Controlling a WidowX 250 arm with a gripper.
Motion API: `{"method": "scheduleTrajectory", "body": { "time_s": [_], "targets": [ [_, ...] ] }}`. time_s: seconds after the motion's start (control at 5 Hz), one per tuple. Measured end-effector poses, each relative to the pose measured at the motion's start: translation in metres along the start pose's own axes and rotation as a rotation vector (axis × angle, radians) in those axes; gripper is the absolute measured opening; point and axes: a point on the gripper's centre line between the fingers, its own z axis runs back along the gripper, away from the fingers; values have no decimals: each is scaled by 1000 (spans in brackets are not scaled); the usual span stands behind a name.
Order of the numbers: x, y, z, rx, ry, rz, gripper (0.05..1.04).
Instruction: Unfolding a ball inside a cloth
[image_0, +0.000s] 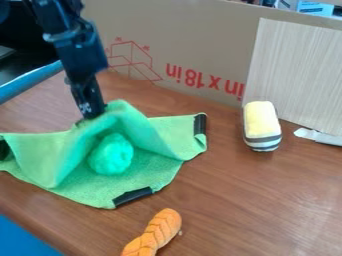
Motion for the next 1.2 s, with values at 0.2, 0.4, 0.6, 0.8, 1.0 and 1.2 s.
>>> {"method": "scheduleTrajectory", "body": {
  "time_s": [0.2,0.4,0.6,0.8,1.0,1.2],
  "targets": [
    [-7,36,3,32,14,84,51],
    [-8,71,3,74,61,131,51],
    [-15,108,-1,93,104,169,51],
    [-18,146,-1,103,120,216,50],
    [-23,176,-4,116,144,257,51],
    [-28,198,-15,135,185,259,50]
  ]
}}
